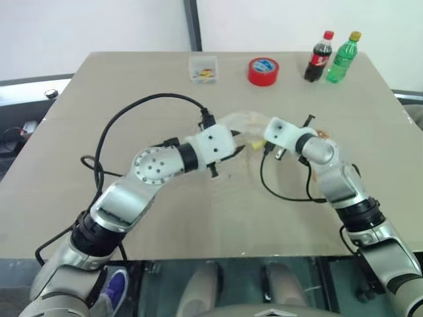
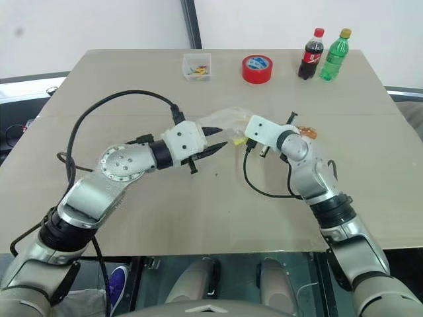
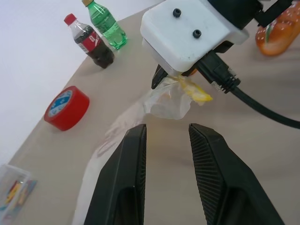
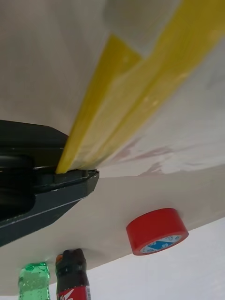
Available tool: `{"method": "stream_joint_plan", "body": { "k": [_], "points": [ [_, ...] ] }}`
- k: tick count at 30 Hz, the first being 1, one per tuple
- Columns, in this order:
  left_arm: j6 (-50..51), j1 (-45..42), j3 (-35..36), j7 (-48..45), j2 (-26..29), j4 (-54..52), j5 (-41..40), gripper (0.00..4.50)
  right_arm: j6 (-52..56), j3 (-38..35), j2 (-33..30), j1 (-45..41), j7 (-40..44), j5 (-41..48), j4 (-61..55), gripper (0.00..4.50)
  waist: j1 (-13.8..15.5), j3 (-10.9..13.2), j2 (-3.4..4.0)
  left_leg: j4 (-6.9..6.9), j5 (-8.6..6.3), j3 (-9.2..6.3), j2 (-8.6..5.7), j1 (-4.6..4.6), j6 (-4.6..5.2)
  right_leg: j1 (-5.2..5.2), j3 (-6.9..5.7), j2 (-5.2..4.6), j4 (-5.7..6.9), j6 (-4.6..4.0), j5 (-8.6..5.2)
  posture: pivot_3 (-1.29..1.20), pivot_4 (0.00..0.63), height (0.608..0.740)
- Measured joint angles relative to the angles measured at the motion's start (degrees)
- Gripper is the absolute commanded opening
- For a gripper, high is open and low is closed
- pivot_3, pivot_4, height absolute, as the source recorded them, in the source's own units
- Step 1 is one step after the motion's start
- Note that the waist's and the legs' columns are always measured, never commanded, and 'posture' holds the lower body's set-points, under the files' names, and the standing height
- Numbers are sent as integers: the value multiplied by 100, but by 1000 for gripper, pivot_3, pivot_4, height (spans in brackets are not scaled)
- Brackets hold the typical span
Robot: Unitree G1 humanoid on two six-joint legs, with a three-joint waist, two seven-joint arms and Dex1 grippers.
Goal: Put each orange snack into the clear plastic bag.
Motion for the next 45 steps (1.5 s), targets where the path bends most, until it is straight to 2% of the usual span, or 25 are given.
{"method": "stream_joint_plan", "body": {
  "k": [8, 15, 22, 32, 45],
  "points": [
    [-918, -123, -19, -260, -228, 229, 917, 1522, 244, 124, 50, 0, -10, -34, -14, 0, -3, 1, 0, 2, 10, 0, 0, -1, -17, 0, 0, 0, 2, 0, 0, 0, 150, 740],
    [-1784, -174, -51, -502, -211, 494, 1552, 1522, 378, 125, 46, 0, -34, -36, -13, 0, -7, 1, 0, 3, 9, 0, 0, 0, -16, -1, -1, 0, 5, 0, 0, 0, 150, 740],
    [-2585, -150, -323, -499, -398, 1373, 2320, 1522, 577, 116, 135, -43, -45, 0, -65, 0, -8, 1, 0, 7, 9, 0, 0, 0, -16, -1, -2, 2, 9, 0, 0, 0, 150, 740],
    [-2766, -97, -286, -657, -680, 1521, 2353, 1522, 885, 88, 274, -47, -51, 168, -249, 0, -15, 1, 1, 15, -1, -2, 0, 0, 3, -1, -3, 1, 19, 1, 0, 0, 150, 740],
    [-2554, 72, 21, -1050, -710, 1384, 2071, 1522, 1010, -129, 308, -302, -188, 609, 68, 0, -98, 1, 1, 24, -2, -3, 0, 1, 4, -2, -2, 1, 30, 0, 0, 0, 150, 740]
  ]
}}
